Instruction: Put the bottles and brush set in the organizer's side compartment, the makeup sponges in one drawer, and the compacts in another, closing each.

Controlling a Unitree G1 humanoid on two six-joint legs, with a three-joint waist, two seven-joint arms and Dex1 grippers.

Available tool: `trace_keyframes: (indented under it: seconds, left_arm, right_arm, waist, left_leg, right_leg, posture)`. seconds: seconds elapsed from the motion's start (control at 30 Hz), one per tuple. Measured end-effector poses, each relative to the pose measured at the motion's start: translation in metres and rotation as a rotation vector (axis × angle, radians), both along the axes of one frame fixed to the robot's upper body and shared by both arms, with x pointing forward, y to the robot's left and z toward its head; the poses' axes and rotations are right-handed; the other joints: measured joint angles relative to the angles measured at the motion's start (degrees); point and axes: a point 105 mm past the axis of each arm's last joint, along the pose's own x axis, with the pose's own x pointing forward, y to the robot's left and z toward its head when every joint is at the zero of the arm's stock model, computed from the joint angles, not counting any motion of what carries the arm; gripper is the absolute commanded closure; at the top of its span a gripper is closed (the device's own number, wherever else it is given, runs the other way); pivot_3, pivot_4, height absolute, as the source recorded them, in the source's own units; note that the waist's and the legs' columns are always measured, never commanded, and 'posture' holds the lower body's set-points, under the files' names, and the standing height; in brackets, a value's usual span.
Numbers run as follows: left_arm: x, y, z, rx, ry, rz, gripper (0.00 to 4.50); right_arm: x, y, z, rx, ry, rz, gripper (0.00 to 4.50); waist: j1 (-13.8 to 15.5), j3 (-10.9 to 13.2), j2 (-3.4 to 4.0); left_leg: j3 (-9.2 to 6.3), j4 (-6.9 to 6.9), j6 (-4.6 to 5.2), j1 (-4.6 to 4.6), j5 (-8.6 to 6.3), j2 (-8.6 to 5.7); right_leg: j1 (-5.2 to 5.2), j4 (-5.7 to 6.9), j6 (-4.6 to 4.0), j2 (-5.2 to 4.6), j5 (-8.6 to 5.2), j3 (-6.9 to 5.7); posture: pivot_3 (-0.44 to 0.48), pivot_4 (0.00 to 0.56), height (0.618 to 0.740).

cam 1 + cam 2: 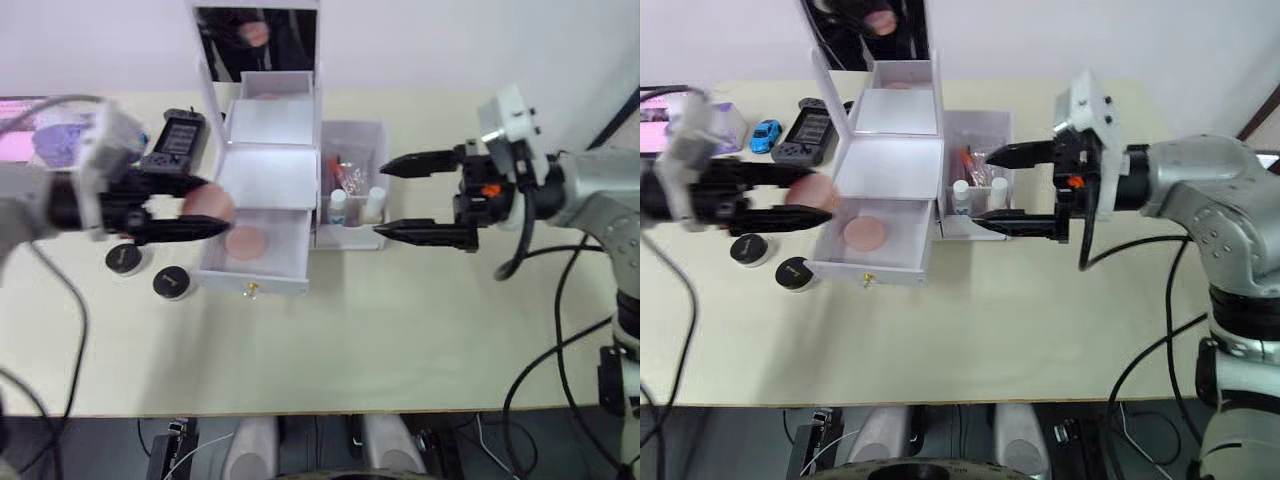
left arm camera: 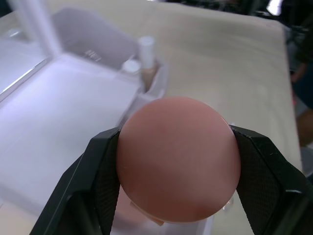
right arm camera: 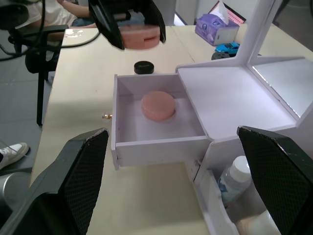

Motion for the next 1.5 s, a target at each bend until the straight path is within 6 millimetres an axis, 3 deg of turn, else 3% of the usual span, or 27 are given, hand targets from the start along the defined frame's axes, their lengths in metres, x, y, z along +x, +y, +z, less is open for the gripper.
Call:
trace_keyframes:
  seconds: [0.3,0.67,0.87,1.0,1.23,1.5]
  left_arm:
    - [0.021,-0.028,-0.041,0.113,0.003,-0.162,1.81]
    - [0.038,-0.039,-0.063,0.199,-0.041,-0.199,1.81]
    - [0.041,-0.044,-0.062,0.203,-0.035,-0.204,1.81]
    - [0.040,-0.044,-0.063,0.202,-0.001,-0.202,0.02]
    - [0.036,-0.036,-0.054,0.192,0.023,-0.187,0.02]
    - [0.030,-0.016,-0.006,-0.003,0.041,-0.106,0.02]
  right_arm:
    - [-0.012,-0.008,-0.002,-0.005,-0.006,-0.112,0.00]
    - [-0.020,-0.013,0.002,-0.014,-0.023,-0.184,0.00]
    - [-0.021,-0.017,0.000,-0.021,-0.011,-0.199,0.00]
    - [-0.021,-0.017,-0.001,-0.021,-0.007,-0.198,0.00]
    - [-0.021,-0.019,-0.002,-0.026,-0.010,-0.201,0.00]
    - [-0.018,-0.026,0.000,-0.007,-0.009,-0.187,0.00]
  waist:
    - [-0.1,0.0,0.00]
    - [0.0,0.0,-0.01]
    - [-0.1,0.0,-0.02]
    - [-0.1,0.0,-0.02]
    - [-0.2,0.0,-0.02]
    - [-0.2,0.0,-0.03]
  left_leg:
    - [0.02,0.03,0.01,0.02,0.01,0.00]
    - [0.00,0.07,0.02,0.01,0.01,0.00]
    - [-0.02,0.06,0.02,0.01,0.01,0.00]
    - [-0.02,0.07,0.02,0.01,0.01,0.00]
    - [-0.03,0.06,0.02,0.02,0.01,0.00]
    - [-0.03,0.09,0.02,0.02,0.01,0.00]
  right_leg:
    - [0.01,0.02,-0.02,0.00,0.01,0.05]
    - [0.04,0.02,0.00,-0.01,0.01,0.06]
    - [0.04,0.02,0.16,0.00,0.10,0.05]
    - [0.04,0.04,0.16,0.00,0.10,0.05]
    - [0.04,0.03,0.14,0.00,0.08,0.05]
    - [0.07,0.03,0.15,-0.01,0.06,0.05]
  posture:
    - [0.000,0.150,0.740]
    - [0.000,0.150,0.740]
    - [0.000,0.150,0.740]
    - [0.000,0.150,0.740]
    - [0.000,0.150,0.740]
    - [0.000,0.150,0.740]
